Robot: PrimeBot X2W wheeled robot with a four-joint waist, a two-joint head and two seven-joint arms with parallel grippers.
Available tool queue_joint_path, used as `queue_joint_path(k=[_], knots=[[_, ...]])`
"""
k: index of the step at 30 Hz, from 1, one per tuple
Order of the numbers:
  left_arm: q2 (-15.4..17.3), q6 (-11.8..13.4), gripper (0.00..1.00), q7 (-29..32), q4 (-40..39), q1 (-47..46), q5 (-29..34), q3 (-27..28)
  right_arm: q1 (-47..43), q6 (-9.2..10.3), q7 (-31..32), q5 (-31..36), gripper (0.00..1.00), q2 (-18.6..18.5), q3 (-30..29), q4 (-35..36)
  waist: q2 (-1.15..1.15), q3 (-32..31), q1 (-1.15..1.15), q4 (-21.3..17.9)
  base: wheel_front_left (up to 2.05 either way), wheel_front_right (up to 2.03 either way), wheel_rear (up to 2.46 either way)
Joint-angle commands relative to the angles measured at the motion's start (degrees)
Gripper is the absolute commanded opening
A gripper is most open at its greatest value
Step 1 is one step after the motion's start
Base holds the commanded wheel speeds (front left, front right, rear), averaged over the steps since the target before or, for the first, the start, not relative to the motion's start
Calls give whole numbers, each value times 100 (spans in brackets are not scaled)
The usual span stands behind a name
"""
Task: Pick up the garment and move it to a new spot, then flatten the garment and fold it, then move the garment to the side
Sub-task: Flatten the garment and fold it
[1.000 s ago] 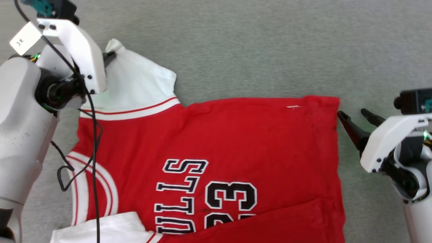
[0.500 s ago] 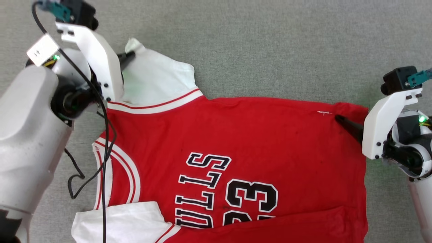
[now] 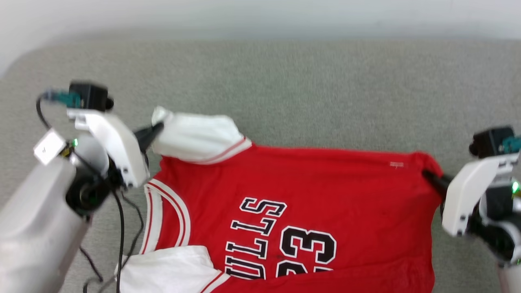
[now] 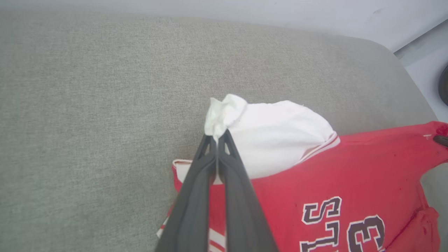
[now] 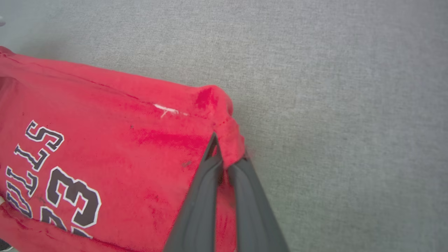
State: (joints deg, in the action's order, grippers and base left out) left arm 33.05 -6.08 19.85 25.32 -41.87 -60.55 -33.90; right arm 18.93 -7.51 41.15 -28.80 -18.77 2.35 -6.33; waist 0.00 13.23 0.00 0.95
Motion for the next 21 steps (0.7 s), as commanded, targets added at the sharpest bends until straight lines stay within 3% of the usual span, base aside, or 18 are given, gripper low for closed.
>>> queue_joint_path(k=[1, 14, 21], knots=[[66, 79, 0, -140, -160, 375, -67, 46, -340, 5, -51, 65, 0, 89, -77, 131, 0, -342, 0, 103, 0, 0, 0], [356, 833, 0, -656, -1388, 2823, -556, 146, -2082, 5, -358, 59, 0, 611, -532, 351, 0, -962, 0, 288, 0, 0, 0], [474, 1180, 0, -847, -1758, 3958, -907, 237, -2591, 5, -497, 71, 0, 770, -668, 248, 0, -1096, 0, 252, 0, 0, 0]])
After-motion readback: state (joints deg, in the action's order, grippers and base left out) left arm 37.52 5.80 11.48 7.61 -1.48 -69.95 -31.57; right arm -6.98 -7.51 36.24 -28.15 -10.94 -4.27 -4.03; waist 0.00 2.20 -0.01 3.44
